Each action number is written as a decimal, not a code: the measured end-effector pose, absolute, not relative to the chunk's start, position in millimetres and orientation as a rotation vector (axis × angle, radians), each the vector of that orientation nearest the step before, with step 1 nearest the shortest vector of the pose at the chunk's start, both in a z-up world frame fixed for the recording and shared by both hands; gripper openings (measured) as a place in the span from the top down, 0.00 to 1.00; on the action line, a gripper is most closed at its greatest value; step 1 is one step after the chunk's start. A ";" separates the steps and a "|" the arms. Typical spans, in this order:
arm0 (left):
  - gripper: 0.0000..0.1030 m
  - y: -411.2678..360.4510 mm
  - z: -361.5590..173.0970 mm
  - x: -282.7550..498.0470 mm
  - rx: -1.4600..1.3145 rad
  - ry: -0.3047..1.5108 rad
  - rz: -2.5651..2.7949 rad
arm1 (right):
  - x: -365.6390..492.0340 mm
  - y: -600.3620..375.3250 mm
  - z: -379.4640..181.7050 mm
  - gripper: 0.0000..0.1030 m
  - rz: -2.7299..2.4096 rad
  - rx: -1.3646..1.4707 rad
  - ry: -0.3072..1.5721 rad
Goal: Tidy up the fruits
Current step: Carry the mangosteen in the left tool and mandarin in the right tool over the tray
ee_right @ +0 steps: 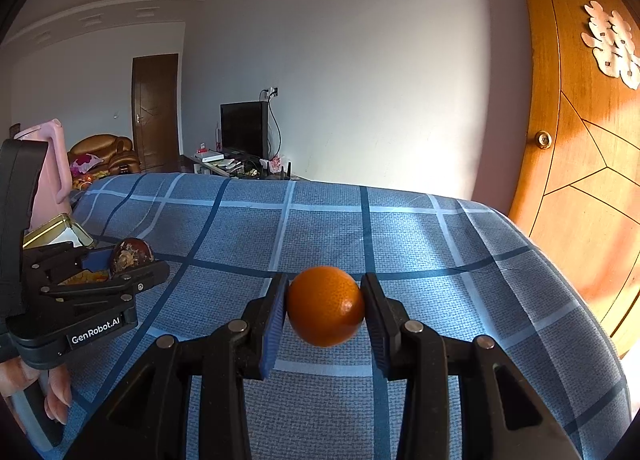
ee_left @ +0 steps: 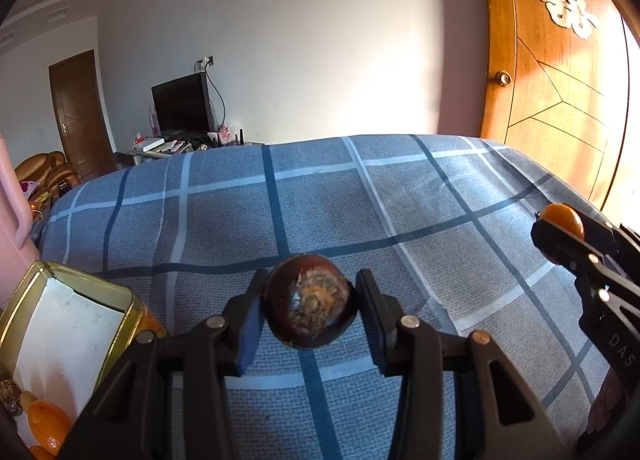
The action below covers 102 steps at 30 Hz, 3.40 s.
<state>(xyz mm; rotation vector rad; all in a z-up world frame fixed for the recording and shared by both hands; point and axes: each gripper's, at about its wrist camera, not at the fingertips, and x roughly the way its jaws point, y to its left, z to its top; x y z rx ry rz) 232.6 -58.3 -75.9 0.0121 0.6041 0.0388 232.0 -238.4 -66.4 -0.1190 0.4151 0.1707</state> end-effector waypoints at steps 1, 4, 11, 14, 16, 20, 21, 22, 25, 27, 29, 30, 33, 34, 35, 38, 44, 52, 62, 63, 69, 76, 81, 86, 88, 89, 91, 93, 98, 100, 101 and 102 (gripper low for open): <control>0.56 -58.4 -75.7 231.1 0.015 0.602 0.040 | 229.9 -237.7 -65.8 0.62 0.172 -0.120 0.407; 0.56 -58.6 -75.0 225.6 0.026 0.594 0.043 | 226.5 -236.2 -65.6 0.62 0.173 -0.126 0.396; 0.56 -54.7 -75.6 215.2 0.031 0.601 0.047 | 217.9 -228.7 -65.9 0.62 0.185 -0.139 0.386; 0.56 -51.6 -76.5 211.2 0.037 0.612 0.055 | 211.5 -221.2 -66.7 0.62 0.201 -0.158 0.389; 0.56 -49.6 -77.4 207.8 0.036 0.621 0.051 | 208.3 -216.9 -67.6 0.62 0.205 -0.170 0.398; 0.56 -45.7 -78.2 199.5 0.029 0.628 0.044 | 198.5 -208.6 -68.5 0.62 0.221 -0.182 0.400; 0.56 -44.9 -78.6 197.6 0.029 0.631 0.041 | 196.5 -207.1 -68.8 0.62 0.225 -0.185 0.399; 0.56 -44.1 -78.6 195.5 0.029 0.631 0.039 | 193.4 -204.8 -68.8 0.62 0.228 -0.189 0.396; 0.56 -42.3 -79.1 190.0 0.028 0.631 0.033 | 186.4 -199.4 -69.2 0.62 0.237 -0.193 0.389; 0.56 -40.7 -79.2 185.8 0.026 0.631 0.030 | 182.2 -195.5 -69.5 0.62 0.246 -0.194 0.389; 0.56 -39.4 -78.7 181.7 0.027 0.629 0.026 | 178.8 -192.2 -69.2 0.62 0.249 -0.194 0.388; 0.56 -39.0 -78.6 179.3 0.029 0.627 0.024 | 177.2 -190.7 -69.1 0.62 0.251 -0.192 0.388; 0.56 -37.1 -77.5 171.0 0.032 0.617 0.015 | 171.9 -186.7 -69.4 0.62 0.263 -0.182 0.388; 0.56 -36.4 -77.1 167.6 0.036 0.611 0.014 | 169.5 -184.6 -69.4 0.62 0.269 -0.182 0.386; 0.56 -35.7 -76.3 164.6 0.038 0.605 0.012 | 167.3 -182.3 -69.4 0.62 0.272 -0.184 0.385; 0.56 -34.7 -74.5 156.1 0.054 0.586 0.010 | 161.2 -175.3 -69.6 0.62 0.285 -0.188 0.381; 0.56 -29.6 -71.7 143.5 0.070 0.560 0.011 | 153.1 -166.5 -69.0 0.62 0.296 -0.185 0.371; 0.56 -21.5 -69.9 127.7 0.069 0.541 0.004 | 142.9 -158.9 -68.7 0.62 0.311 -0.181 0.368; 0.56 -14.7 -65.9 109.4 0.086 0.508 0.010 | 132.5 -148.5 -68.5 0.62 0.324 -0.181 0.363; 0.56 -13.8 -65.8 107.7 0.084 0.508 0.008 | 131.5 -147.6 -68.5 0.62 0.326 -0.181 0.363; 0.56 -6.6 -60.9 96.8 0.081 0.492 0.007 | 126.7 -141.8 -68.8 0.62 0.344 -0.177 0.365; 0.56 6.2 -56.5 86.3 0.070 0.483 0.019 | 121.5 -131.6 -67.2 0.62 0.368 -0.179 0.366; 0.56 15.3 -52.3 78.9 0.066 0.467 0.036 | 118.4 -125.6 -62.7 0.62 0.388 -0.178 0.360; 0.56 24.9 -49.7 74.5 0.058 0.458 0.050 | 114.2 -118.1 -59.1 0.62 0.405 -0.187 0.350; 0.56 30.4 -49.5 73.0 0.049 0.458 0.057 | 112.3 -115.4 -57.3 0.62 0.413 -0.187 0.346; 0.56 33.7 -48.8 72.3 0.044 0.457 0.061 | 111.5 -114.1 -56.5 0.62 0.419 -0.186 0.344; 0.56 39.4 -47.9 69.9 0.037 0.453 0.071 | 110.4 -110.8 -55.3 0.62 0.426 -0.189 0.341; 0.56 45.6 -46.4 67.4 0.028 0.449 0.080 | 109.9 -106.8 -54.3 0.62 0.433 -0.195 0.338; 0.56 59.4 -41.8 59.4 0.020 0.429 0.109 | 109.0 -95.2 -52.6 0.62 0.455 -0.211 0.334; 0.56 65.1 -40.6 56.9 0.017 0.424 0.119 | 109.3 -89.8 -52.1 0.62 0.463 -0.219 0.334; 0.56 68.1 -40.2 55.7 0.015 0.422 0.125 | 109.6 -86.9 -52.0 0.62 0.468 -0.223 0.334; 0.56 70.9 -39.9 54.8 0.013 0.421 0.130 | 109.4 -84.3 -51.8 0.62 0.471 -0.227 0.334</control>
